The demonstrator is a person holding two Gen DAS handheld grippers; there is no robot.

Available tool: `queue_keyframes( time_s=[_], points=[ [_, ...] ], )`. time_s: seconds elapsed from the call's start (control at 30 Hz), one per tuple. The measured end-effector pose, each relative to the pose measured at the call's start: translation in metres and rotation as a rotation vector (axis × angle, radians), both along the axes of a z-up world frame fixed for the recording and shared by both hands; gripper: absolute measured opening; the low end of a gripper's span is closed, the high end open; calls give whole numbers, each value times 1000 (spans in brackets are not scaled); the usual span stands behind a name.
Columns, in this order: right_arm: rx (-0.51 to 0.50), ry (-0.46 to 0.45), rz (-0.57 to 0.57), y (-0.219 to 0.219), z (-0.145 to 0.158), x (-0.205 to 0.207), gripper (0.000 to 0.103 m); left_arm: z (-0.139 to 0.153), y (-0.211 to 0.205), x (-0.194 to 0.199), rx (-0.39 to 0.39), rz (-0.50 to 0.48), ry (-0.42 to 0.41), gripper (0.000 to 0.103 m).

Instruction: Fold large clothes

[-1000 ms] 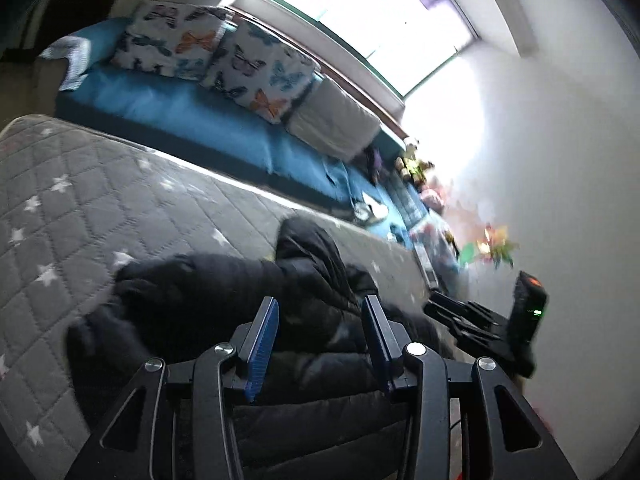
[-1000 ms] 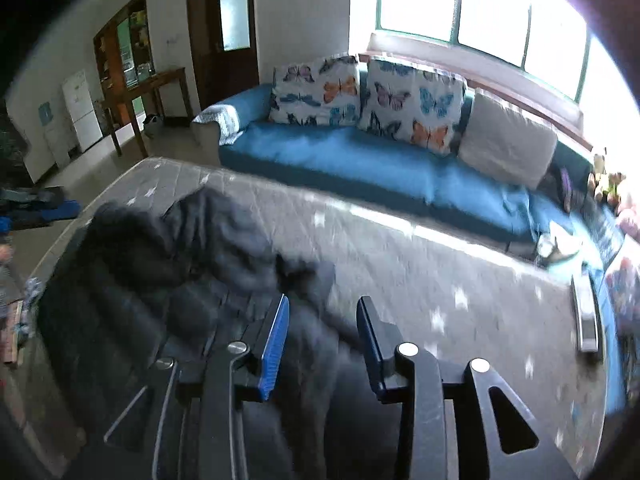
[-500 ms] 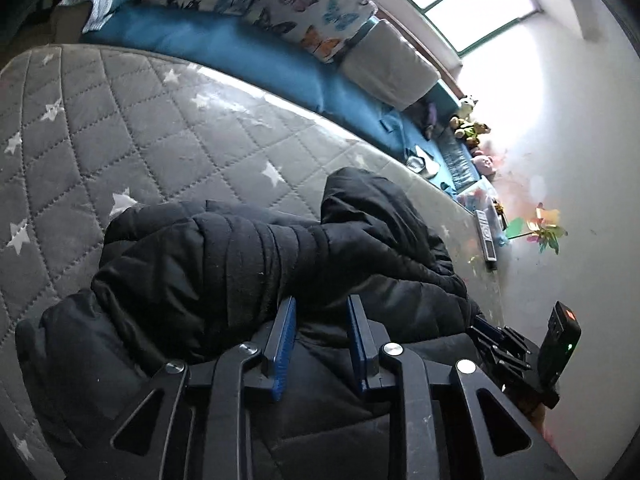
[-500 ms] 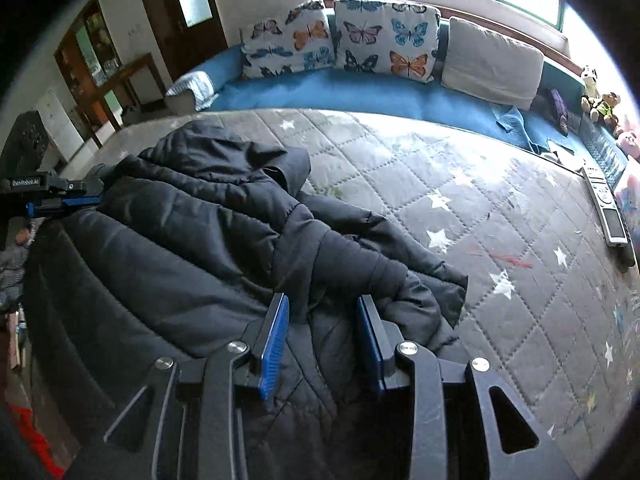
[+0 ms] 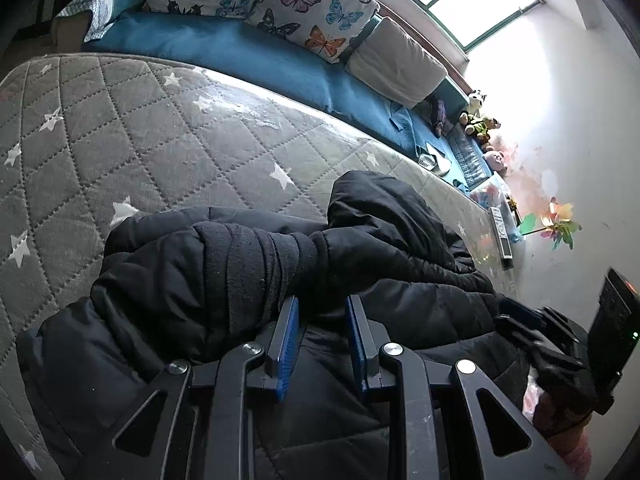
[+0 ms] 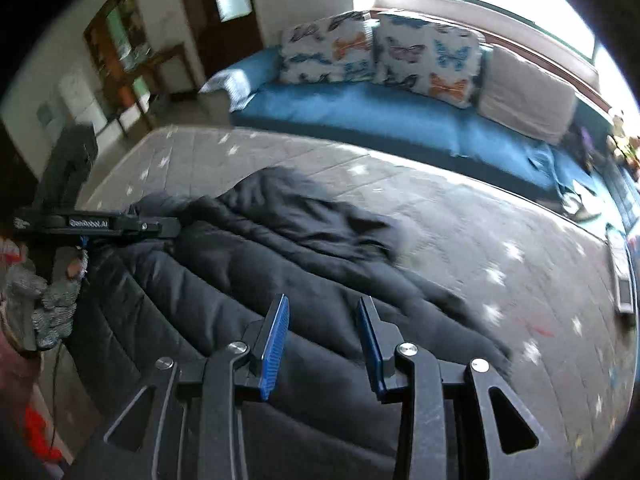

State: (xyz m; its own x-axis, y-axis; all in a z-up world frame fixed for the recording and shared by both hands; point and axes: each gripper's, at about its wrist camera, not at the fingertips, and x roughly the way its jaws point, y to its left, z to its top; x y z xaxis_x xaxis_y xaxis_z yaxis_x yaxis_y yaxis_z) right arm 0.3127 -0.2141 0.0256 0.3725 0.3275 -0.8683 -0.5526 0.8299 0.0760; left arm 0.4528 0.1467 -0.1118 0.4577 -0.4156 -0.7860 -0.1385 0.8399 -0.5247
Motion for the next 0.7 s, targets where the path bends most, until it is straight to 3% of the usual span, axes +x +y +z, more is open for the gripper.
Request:
queue_keyframes(
  time_s=[0.17,0.33,0.47,0.6,0.7],
  points=[
    [-89,65,-7,22,-58,22,41,0,-6,1,45,-9,-6,28],
    [-111,25,-24,16,-37,17,42,15,-9,-12,65,-27,-39,28],
    [-64,-10,8,18,-6,-13,42,53,-2,-44,104,-25,-116,28],
    [-20,13,82,34,9,-45,43,78,-1,-85,163,-45,-173,28],
    [-3,41,151,53,7,-66,44,82,0,-111,176,-65,-181,28]
  ],
)
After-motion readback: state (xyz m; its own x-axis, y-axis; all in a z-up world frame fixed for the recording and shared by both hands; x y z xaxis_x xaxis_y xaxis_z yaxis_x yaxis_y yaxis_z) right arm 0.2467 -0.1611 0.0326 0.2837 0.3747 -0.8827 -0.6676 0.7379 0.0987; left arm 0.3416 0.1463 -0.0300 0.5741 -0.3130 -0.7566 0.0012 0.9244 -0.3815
